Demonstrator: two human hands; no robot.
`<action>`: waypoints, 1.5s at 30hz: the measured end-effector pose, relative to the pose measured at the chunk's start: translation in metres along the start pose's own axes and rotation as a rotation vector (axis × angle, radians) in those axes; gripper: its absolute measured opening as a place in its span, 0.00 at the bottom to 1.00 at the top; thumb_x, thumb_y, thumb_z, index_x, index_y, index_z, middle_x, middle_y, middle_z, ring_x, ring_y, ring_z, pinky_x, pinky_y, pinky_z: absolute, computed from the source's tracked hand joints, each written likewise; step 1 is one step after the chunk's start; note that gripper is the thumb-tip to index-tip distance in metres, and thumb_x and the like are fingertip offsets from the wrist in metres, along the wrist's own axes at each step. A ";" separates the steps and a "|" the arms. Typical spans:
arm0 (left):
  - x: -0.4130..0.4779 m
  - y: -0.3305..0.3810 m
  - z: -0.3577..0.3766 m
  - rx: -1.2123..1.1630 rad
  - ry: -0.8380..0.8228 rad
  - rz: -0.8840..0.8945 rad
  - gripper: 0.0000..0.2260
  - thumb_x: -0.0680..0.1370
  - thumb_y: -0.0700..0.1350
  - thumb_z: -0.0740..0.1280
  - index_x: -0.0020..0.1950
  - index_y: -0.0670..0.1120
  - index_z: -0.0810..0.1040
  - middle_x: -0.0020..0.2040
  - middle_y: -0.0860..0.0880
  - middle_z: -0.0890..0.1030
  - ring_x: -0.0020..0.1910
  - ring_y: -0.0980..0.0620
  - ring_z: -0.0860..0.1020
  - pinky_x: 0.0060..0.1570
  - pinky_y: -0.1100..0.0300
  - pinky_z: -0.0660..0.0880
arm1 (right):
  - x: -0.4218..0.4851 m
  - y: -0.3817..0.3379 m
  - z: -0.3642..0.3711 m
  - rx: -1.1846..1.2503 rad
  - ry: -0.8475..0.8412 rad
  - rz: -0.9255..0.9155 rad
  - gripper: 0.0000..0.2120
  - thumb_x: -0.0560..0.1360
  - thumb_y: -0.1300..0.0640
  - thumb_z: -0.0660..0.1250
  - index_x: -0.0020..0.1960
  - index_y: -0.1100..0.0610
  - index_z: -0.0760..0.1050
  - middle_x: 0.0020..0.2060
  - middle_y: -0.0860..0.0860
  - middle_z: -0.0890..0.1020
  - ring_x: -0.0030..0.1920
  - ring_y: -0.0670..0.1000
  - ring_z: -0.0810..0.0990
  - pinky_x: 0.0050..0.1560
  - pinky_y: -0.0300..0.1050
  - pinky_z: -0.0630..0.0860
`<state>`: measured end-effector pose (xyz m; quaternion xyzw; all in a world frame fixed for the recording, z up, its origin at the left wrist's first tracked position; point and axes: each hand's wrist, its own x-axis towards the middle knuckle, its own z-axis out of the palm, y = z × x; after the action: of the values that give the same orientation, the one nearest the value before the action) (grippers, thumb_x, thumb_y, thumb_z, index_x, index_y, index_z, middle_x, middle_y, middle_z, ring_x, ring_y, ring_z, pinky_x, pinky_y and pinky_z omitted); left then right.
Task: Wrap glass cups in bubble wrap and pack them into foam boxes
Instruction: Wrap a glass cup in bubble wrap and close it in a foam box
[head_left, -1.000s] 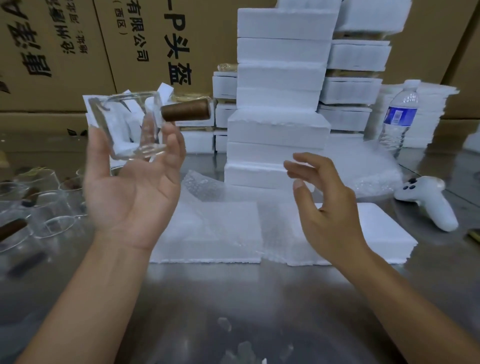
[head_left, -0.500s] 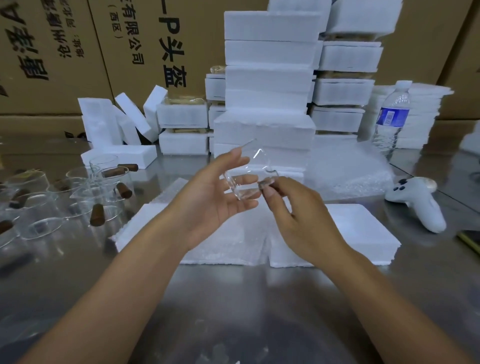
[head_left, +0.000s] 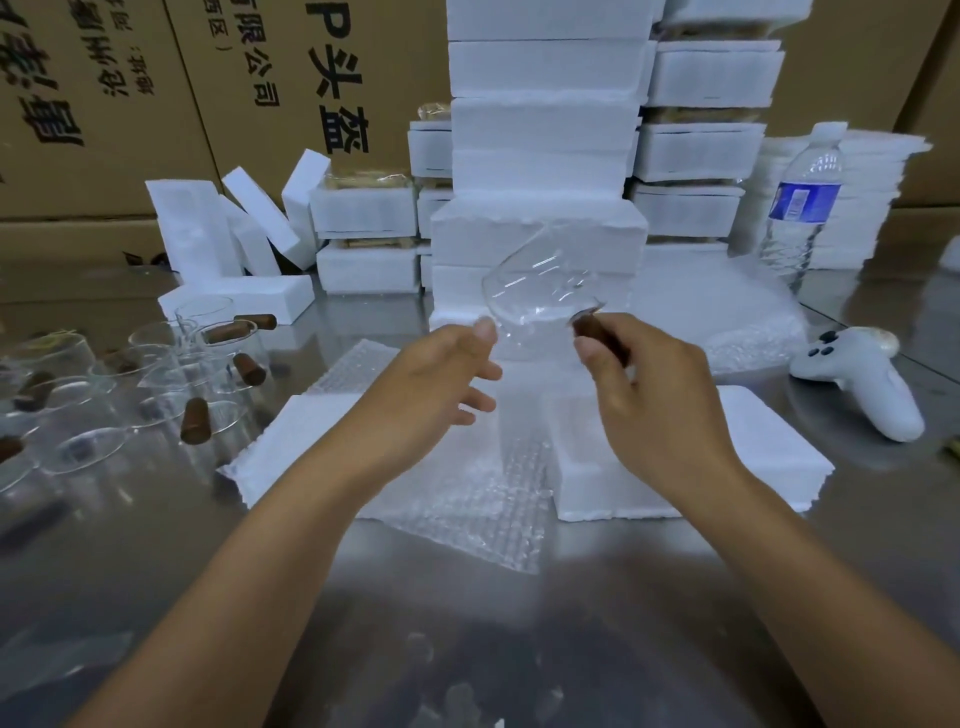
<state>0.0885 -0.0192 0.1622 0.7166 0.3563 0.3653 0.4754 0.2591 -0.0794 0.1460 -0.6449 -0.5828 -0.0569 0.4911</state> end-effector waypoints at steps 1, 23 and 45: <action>-0.001 -0.002 0.000 0.079 0.006 0.026 0.13 0.73 0.63 0.62 0.51 0.58 0.76 0.46 0.55 0.81 0.37 0.63 0.80 0.43 0.64 0.76 | 0.001 0.001 0.000 0.020 0.018 0.014 0.10 0.79 0.54 0.61 0.56 0.51 0.78 0.41 0.44 0.80 0.43 0.49 0.76 0.41 0.43 0.70; -0.001 -0.013 -0.006 0.396 0.251 0.116 0.08 0.77 0.48 0.67 0.38 0.56 0.78 0.36 0.58 0.79 0.33 0.66 0.75 0.31 0.77 0.66 | 0.001 -0.006 -0.006 0.137 -0.118 -0.095 0.06 0.78 0.54 0.61 0.51 0.46 0.76 0.37 0.40 0.79 0.38 0.44 0.78 0.40 0.35 0.73; -0.018 0.010 0.010 0.353 0.541 0.672 0.06 0.78 0.45 0.66 0.51 0.47 0.82 0.40 0.53 0.75 0.41 0.62 0.71 0.43 0.72 0.67 | -0.008 -0.015 0.001 -0.075 -0.281 -0.062 0.06 0.76 0.49 0.64 0.48 0.45 0.79 0.41 0.43 0.70 0.43 0.42 0.70 0.42 0.33 0.66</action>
<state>0.0896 -0.0416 0.1652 0.7413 0.2723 0.6066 0.0915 0.2437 -0.0867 0.1483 -0.6462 -0.6629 -0.0029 0.3782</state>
